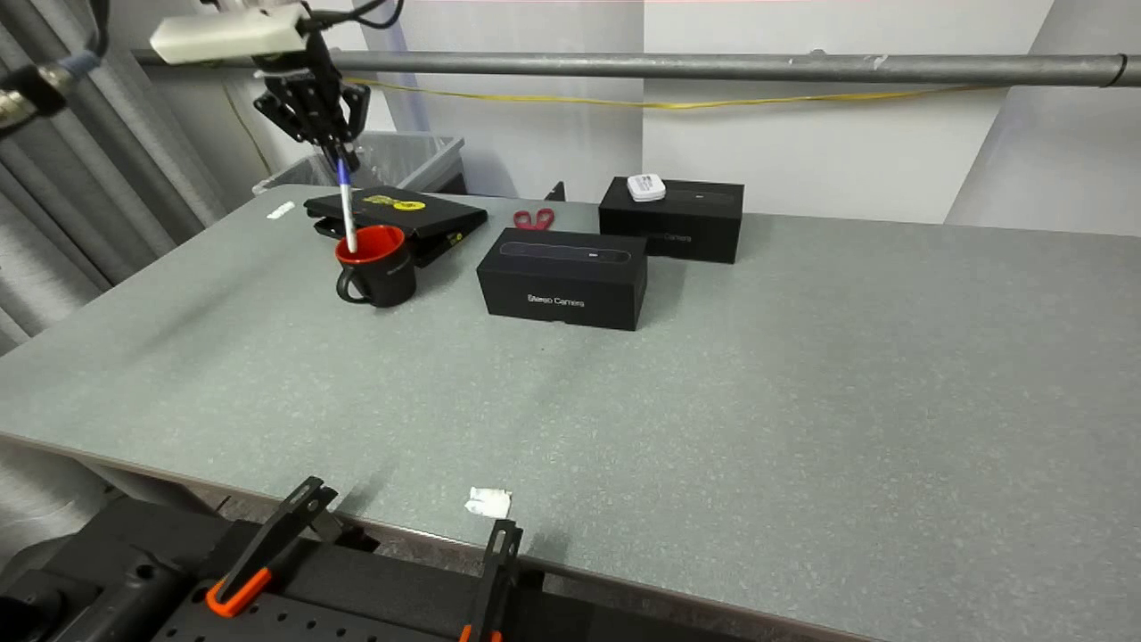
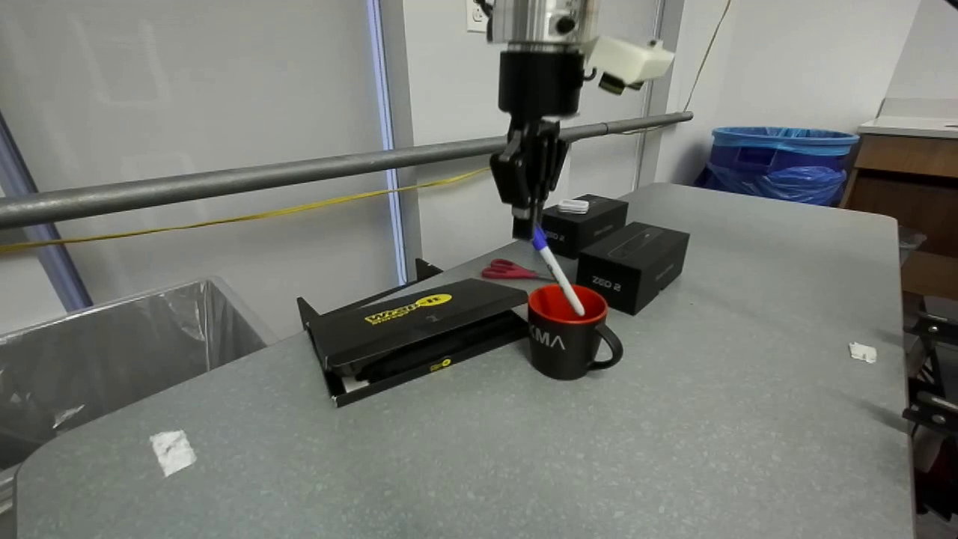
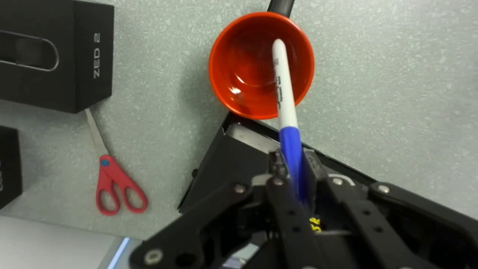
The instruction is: Remove the pen from the black cup and put it on the table
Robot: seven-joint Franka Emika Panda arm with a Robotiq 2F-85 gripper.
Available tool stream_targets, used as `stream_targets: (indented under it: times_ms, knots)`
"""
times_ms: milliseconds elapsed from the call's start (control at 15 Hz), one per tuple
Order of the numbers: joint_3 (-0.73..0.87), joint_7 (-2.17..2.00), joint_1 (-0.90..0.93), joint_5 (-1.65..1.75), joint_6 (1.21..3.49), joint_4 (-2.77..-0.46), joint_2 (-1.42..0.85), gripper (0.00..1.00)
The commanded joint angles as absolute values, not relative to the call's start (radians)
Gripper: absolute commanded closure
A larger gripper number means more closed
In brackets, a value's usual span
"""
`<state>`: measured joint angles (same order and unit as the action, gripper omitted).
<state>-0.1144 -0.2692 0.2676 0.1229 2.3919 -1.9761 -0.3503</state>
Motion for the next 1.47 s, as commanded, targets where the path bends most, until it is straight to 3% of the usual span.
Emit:
stream_targets:
  times_ms: [0, 333, 800, 1133, 1200, 1267, 1400]
  knots:
    - [-0.116, -0.301, 0.273, 0.14, 2.259, -2.1, -0.147, 0.96]
    - [-0.109, -0.296, 0.22, 0.13, 1.999, -2.123, -0.179, 0.96]
    - [-0.047, -0.308, 0.185, 0.137, 2.033, -2.051, -0.478, 0.96]
    - [-0.031, -0.308, 0.201, 0.138, 2.042, -1.979, -0.57, 0.96]
    - [-0.027, -0.314, 0.206, 0.145, 2.04, -1.971, -0.574, 0.6]
    - [-0.026, -0.316, 0.208, 0.147, 2.037, -1.963, -0.577, 0.58]
    - [-0.025, -0.316, 0.21, 0.145, 2.036, -1.949, -0.582, 0.45]
